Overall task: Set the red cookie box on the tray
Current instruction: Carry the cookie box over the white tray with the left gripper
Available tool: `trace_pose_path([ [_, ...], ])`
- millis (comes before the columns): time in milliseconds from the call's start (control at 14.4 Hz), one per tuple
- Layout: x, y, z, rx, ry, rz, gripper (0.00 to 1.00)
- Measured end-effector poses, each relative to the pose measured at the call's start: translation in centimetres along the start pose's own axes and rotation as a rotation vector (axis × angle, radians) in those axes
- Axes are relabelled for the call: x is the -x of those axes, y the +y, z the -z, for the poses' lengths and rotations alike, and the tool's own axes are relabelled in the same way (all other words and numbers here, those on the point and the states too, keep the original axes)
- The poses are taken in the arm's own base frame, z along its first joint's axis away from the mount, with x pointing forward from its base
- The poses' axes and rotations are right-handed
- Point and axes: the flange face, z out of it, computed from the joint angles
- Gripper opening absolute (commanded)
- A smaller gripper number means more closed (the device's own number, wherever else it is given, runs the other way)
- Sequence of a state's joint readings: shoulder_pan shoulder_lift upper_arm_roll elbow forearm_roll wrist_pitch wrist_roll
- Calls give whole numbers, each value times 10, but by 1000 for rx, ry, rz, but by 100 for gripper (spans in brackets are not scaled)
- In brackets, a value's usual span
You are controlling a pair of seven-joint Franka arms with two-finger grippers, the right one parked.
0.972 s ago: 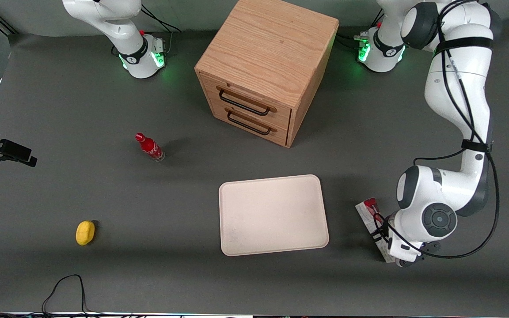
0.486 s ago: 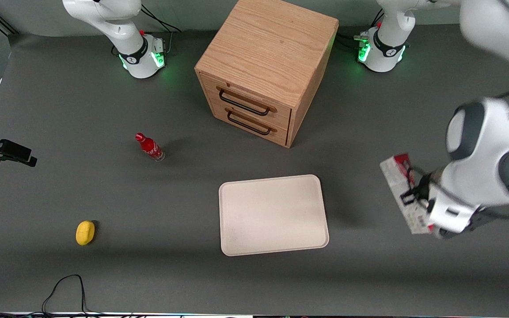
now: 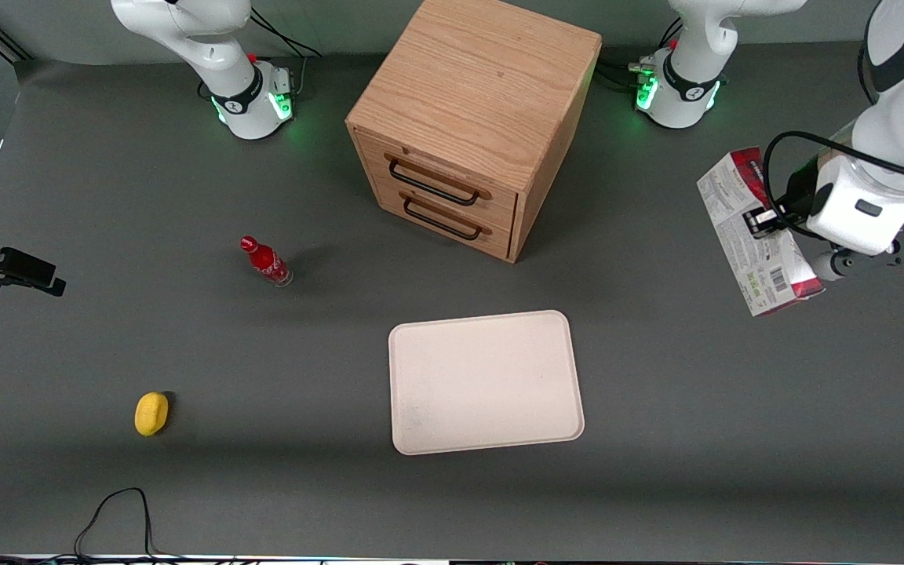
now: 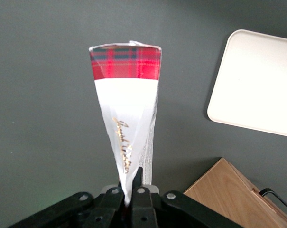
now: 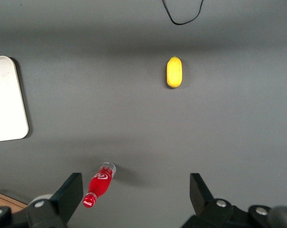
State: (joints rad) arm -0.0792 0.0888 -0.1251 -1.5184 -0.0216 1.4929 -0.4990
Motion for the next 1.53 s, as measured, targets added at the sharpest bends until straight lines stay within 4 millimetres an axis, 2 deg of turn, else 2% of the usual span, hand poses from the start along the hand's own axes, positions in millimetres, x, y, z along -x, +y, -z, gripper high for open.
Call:
trace_pose_path([
  [208, -6, 19, -16, 9, -4, -32, 0],
  [347, -13, 48, -27, 18, -5, -71, 0],
  [486, -27, 87, -43, 28, -18, -120, 0],
  [625, -45, 135, -72, 37, -31, -154, 0],
  [833, -65, 213, -134, 55, -18, -122, 0],
  [972, -74, 245, -174, 69, 4, -114, 0],
  [1111, -87, 255, -207, 63, 28, -113, 0],
  [1250, -97, 258, -231, 55, 61, -115, 0],
  [1528, -105, 266, -281, 67, 80, -120, 0],
])
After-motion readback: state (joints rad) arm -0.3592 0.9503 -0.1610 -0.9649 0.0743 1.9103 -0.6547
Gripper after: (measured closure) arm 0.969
